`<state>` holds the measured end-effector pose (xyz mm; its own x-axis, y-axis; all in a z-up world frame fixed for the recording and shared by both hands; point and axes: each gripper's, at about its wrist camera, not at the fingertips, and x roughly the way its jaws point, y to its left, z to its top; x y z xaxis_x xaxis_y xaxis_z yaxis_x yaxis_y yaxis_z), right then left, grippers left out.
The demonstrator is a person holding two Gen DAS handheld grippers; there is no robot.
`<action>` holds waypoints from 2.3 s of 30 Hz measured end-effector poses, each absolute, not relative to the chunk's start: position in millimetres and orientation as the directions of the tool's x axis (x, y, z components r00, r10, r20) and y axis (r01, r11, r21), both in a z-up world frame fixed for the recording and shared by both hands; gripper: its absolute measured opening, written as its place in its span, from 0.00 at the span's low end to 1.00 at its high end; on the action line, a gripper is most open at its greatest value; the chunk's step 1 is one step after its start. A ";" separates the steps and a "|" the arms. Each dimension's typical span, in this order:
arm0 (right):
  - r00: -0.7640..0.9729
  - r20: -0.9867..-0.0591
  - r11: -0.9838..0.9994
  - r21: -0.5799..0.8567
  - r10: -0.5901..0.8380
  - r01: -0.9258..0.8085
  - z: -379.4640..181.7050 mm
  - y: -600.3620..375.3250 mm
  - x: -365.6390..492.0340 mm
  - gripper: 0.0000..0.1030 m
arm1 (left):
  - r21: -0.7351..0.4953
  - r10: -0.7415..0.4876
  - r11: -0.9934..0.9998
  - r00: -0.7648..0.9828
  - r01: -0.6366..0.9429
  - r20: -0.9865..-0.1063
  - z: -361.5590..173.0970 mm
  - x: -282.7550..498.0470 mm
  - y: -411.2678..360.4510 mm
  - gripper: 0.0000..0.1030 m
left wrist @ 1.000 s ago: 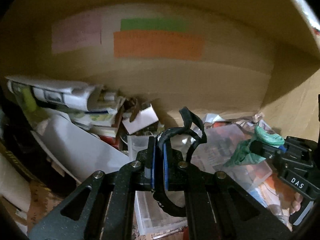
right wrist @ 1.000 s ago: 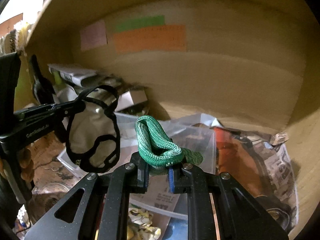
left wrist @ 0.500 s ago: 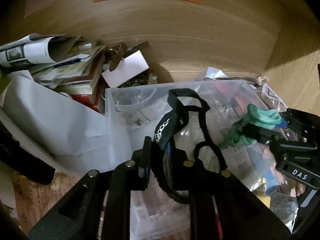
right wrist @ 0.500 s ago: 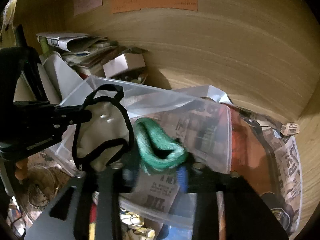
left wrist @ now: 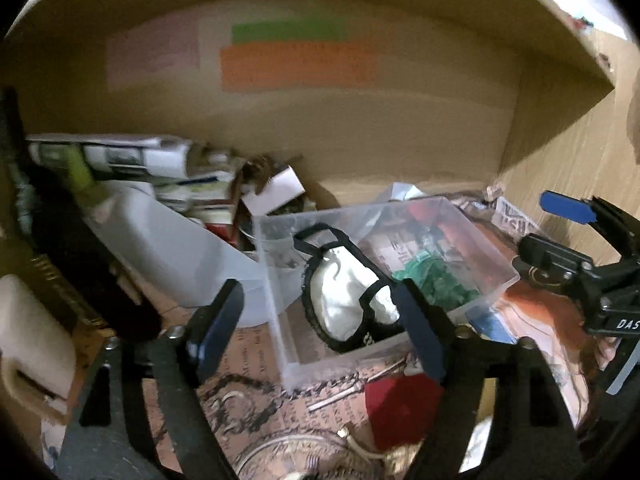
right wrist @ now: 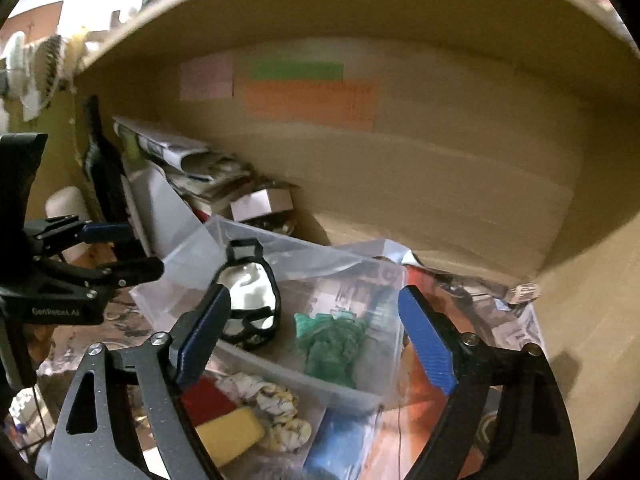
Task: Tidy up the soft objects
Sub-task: 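Grasp the beaded bracelet with the left tool while the right tool grasps bagged steel wool, then lower the bracelet and steel wool bag into the box and open both tools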
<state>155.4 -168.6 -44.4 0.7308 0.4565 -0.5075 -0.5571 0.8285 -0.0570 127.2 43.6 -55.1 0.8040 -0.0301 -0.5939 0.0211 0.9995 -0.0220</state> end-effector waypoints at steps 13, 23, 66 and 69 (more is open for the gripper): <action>0.754 -0.514 0.882 0.012 0.409 -0.471 -68.3 -209.6 117.6 0.85 | 0.010 0.017 1.000 0.790 -0.014 -0.613 -78.3 71.2 51.2 0.93; 0.642 -0.654 0.885 0.096 0.401 -0.455 -123.5 -217.5 113.2 0.85 | -0.021 -0.024 1.000 0.652 0.012 -0.758 -147.6 58.5 47.4 0.93; 0.736 -0.480 0.865 0.107 0.477 -0.491 -69.4 -220.7 100.9 0.28 | -0.007 -0.032 0.999 0.812 0.034 -0.583 -89.7 58.5 37.5 0.43; 0.745 -0.448 0.855 0.095 0.494 -0.510 -58.3 -212.1 105.8 0.28 | -0.027 -0.045 0.999 0.828 0.036 -0.559 -76.1 69.5 36.7 0.43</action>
